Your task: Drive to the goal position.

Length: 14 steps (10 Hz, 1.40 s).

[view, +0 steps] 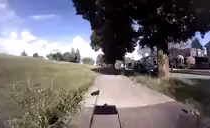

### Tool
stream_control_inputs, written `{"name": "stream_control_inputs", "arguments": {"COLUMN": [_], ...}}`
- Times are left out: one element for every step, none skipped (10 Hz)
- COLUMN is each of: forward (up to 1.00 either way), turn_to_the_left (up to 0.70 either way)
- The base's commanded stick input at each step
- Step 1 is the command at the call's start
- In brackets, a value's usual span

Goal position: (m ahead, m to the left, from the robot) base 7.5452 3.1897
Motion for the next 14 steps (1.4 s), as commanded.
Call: {"name": "stream_control_inputs", "arguments": {"forward": [1.00, 1.00, 1.00, 1.00, 1.00, 1.00, 1.00, 1.00, 1.00, 1.00, 1.00, 1.00, 1.00, 1.00], "turn_to_the_left": [0.00, 0.00, 0.00, 0.00, 0.00, 0.00, 0.00, 0.00, 0.00, 0.00, 0.00, 0.00, 0.00, 0.00]}}
